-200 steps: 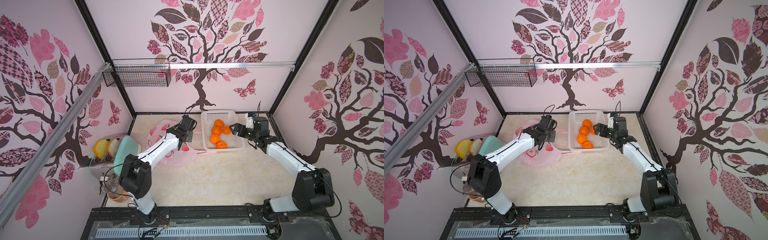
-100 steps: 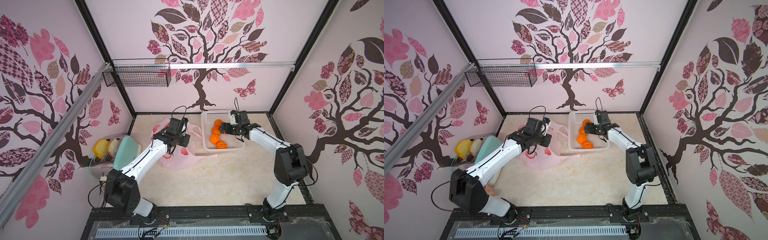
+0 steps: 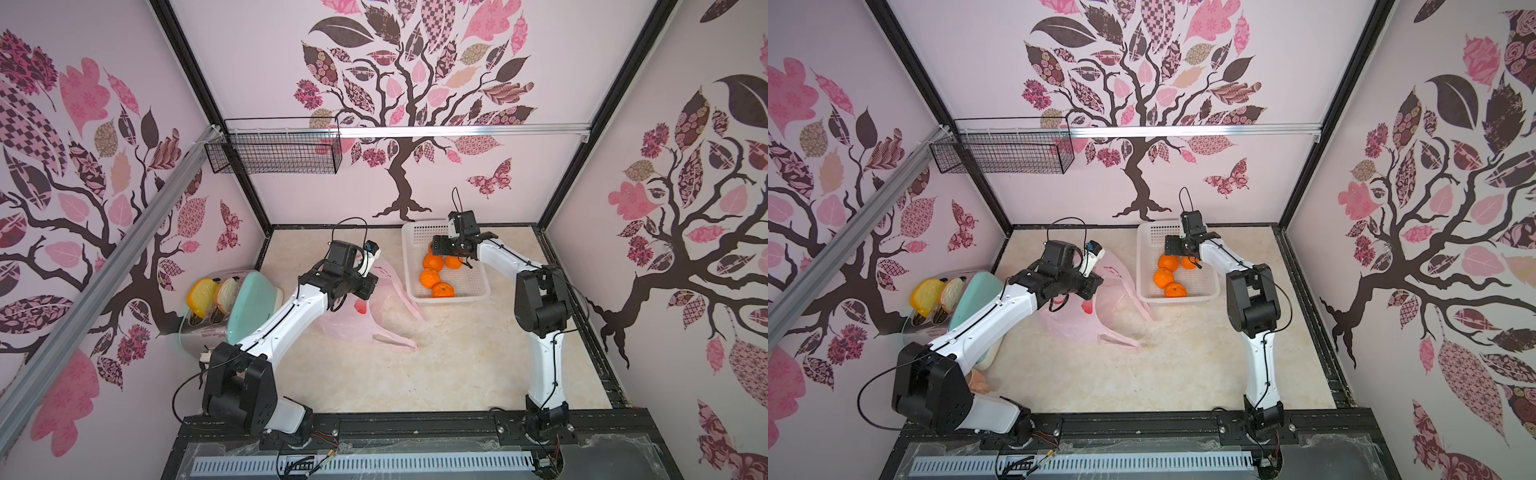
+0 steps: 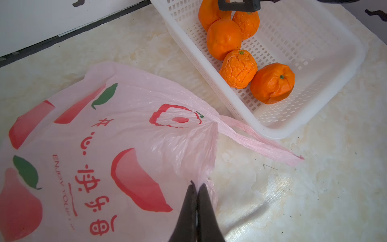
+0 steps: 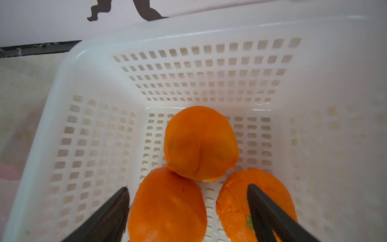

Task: Place the oranges into plastic bags & tie knots
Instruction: Pick up the orange from the basket.

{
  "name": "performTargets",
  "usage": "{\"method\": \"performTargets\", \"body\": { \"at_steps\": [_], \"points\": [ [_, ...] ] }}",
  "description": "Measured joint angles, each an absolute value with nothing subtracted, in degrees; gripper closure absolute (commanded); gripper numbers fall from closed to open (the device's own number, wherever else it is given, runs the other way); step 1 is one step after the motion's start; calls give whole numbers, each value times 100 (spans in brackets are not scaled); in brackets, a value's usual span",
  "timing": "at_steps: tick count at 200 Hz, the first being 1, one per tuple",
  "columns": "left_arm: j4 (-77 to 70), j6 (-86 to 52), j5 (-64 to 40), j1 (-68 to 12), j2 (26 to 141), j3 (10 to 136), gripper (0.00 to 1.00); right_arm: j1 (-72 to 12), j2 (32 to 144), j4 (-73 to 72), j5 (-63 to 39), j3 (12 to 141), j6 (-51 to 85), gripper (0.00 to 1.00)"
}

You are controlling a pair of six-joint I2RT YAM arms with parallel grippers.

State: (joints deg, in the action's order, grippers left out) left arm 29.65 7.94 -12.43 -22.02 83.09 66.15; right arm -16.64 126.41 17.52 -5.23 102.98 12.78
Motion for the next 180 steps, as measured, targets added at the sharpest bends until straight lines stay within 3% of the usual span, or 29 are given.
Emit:
{"method": "performTargets", "body": {
  "at_steps": [83,107,145,180],
  "points": [
    [2965,871,-1466,-2200,8309,6615,100,-1664,13906,2504,-336,12005,1061,12],
    [2965,864,-1470,-2202,8324,6615,100,-1664,14025,2711,-270,12164,1050,22],
    [2965,770,-1555,-2202,8370,6615,100,-1664,14042,2886,-226,12261,1076,45],
    [2958,657,-1584,-2200,8394,6615,100,-1664,14031,2899,-213,12263,1094,50]
  ]
}}
